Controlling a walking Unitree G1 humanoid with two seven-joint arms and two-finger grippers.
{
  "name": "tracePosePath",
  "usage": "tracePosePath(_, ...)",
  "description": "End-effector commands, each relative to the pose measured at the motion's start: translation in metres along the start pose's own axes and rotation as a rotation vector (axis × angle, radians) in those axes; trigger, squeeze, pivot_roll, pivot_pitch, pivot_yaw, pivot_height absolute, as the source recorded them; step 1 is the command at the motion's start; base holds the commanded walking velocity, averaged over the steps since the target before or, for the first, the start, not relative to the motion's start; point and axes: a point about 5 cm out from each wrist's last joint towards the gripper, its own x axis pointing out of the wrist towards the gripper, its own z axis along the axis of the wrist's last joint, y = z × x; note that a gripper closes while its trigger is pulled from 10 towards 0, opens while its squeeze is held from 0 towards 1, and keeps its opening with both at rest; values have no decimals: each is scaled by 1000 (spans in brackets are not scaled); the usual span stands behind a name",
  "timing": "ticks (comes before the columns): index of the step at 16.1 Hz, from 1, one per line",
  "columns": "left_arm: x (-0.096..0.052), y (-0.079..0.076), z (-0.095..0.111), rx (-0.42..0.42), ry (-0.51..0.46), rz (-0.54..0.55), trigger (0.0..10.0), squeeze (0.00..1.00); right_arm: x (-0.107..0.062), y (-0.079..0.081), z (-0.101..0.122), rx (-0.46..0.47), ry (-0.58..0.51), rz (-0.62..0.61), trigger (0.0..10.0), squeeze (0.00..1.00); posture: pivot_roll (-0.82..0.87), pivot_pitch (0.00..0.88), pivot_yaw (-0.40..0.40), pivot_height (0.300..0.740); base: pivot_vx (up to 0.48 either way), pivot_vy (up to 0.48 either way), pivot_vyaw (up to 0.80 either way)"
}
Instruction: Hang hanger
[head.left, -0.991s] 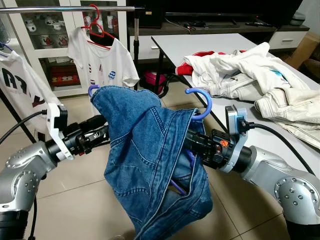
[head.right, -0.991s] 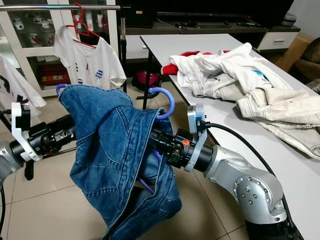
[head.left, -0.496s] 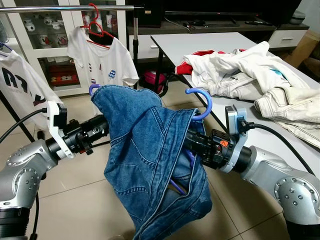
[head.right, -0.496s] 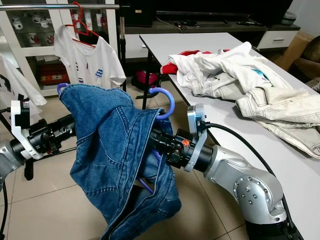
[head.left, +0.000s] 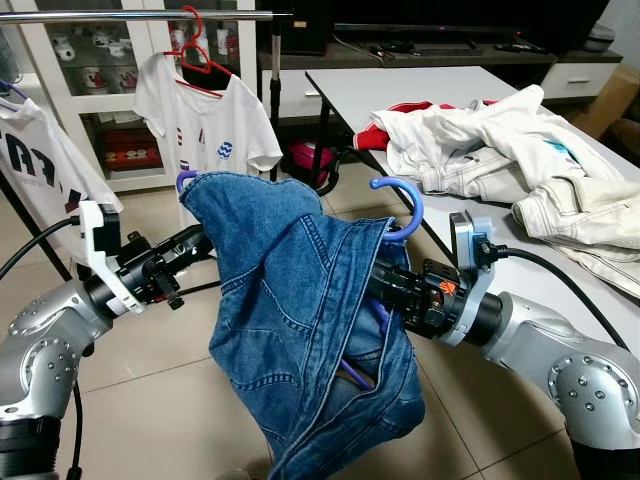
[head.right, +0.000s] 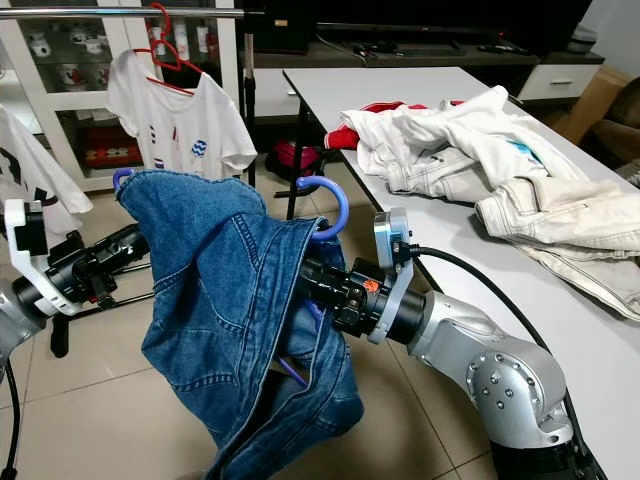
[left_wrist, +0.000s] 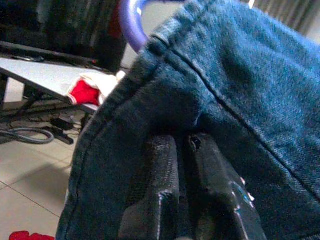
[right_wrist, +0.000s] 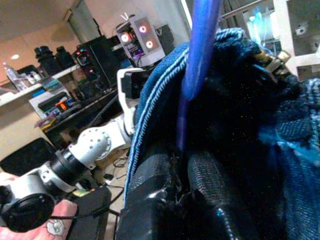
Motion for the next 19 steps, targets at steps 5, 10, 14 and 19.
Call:
tracePosePath(5, -13, 2, 8, 22, -59, 71, 0, 0, -1, -8, 1, -25, -8, -77, 10000, 0, -88, 0, -79, 740, 0, 0, 0)
tracePosePath(10, -22, 18, 22, 183, -100, 241, 10000, 1000, -3, -9, 3, -20, -27, -69, 10000, 0, -87, 0, -82, 740, 0, 0, 0)
tracePosePath(14, -22, 21, 23, 191, -33, 160, 10000, 1000, -4, -1, 5, -15, -28, 5, 10000, 0, -90, 0, -90, 740, 0, 0, 0)
tracePosePath(19, -26, 29, 31, 271, 91, 64, 10000, 1000, -4, 2, 7, -12, -8, 46, 10000, 0, -89, 0, -94, 740, 0, 0, 0)
